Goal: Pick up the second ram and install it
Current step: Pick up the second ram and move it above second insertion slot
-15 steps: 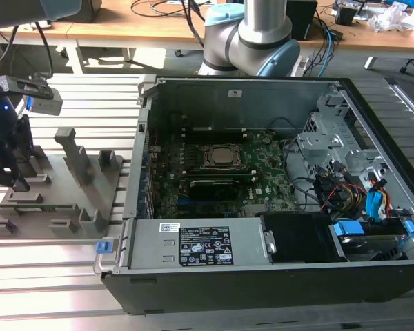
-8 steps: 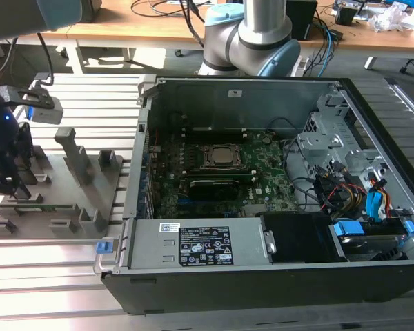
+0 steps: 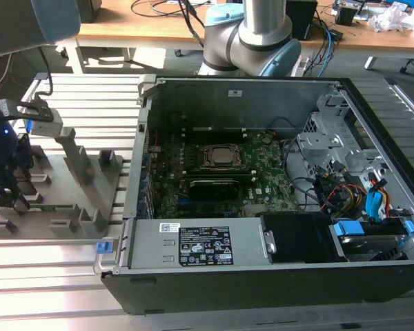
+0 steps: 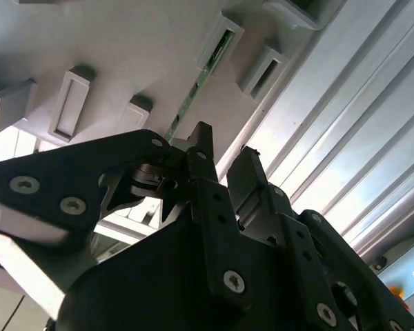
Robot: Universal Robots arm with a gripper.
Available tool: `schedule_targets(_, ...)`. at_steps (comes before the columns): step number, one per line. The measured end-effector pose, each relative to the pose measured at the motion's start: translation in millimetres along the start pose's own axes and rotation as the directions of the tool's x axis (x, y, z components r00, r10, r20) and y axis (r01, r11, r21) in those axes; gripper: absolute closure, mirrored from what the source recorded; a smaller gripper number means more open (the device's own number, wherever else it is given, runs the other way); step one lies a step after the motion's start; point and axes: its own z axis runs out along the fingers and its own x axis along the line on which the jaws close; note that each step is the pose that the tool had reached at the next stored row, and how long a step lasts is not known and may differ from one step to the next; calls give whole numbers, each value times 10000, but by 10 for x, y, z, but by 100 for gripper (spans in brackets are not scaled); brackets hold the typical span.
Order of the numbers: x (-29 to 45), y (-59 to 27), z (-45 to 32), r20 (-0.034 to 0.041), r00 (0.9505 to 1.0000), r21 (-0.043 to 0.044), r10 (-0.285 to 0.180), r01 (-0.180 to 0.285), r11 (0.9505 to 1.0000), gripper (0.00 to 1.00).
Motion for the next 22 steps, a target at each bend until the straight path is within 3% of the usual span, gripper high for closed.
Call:
schedule_targets(3,68,-2,47,15,10000,-1,0,0,10000,64)
schedule_targets(5,93,-3,75,173,9999,-3,-4,4,10000,64)
schedule_targets(8,87,-4,118,206,9998,-4,-3,3,10000,64)
schedule_targets(9,70,-4,127,208,9998,-4,-4,4,10000,64)
schedule_targets(12,-34,-2,156,307,9995,-6,-5,5,10000,64)
schedule_targets(16,-151,-3,273,308,9995,-5,-6,6,10000,64)
schedule_targets(20,-156,10,381,307,9995,-6,-4,4,10000,64)
schedule_targets(22,-159,47,475,307,9995,-5,-7,7,10000,64)
